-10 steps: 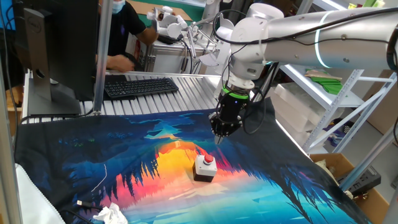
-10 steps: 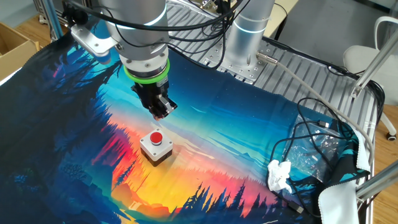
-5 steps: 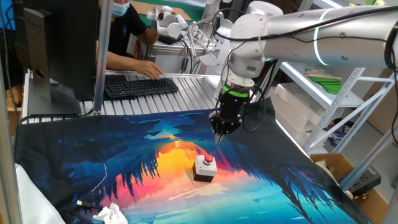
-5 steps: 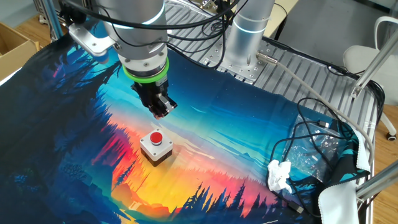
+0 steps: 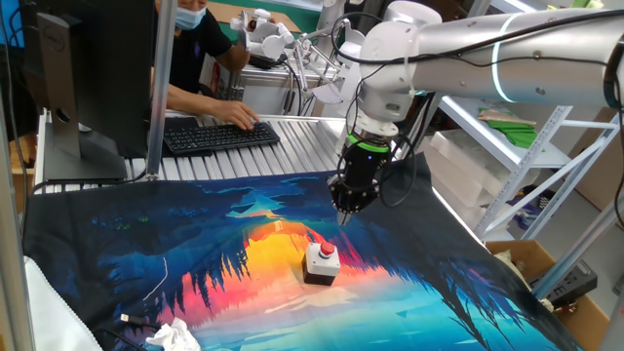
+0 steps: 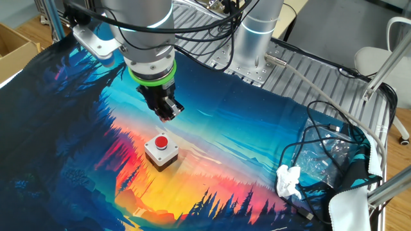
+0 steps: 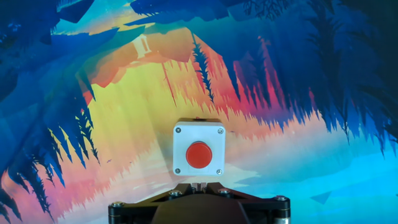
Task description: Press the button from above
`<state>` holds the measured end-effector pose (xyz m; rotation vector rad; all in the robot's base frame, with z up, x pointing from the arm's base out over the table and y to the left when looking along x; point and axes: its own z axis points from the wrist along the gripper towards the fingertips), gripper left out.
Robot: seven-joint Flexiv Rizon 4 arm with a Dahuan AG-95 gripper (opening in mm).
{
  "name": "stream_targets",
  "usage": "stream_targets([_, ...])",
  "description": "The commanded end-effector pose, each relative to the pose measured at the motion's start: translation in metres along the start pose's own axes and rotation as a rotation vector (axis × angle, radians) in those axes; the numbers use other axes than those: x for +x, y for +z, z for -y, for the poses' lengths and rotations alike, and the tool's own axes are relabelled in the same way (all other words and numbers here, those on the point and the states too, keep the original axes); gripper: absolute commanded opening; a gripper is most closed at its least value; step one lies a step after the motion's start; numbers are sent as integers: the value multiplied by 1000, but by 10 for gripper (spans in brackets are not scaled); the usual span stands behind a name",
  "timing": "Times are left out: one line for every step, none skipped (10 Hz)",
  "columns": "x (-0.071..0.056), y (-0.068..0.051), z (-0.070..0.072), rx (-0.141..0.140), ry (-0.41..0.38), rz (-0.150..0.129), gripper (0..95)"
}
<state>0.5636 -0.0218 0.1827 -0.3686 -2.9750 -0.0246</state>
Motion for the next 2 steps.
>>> stream_targets([1,0,0,2,1,4,0])
stream_targets([1,0,0,3,3,4,0])
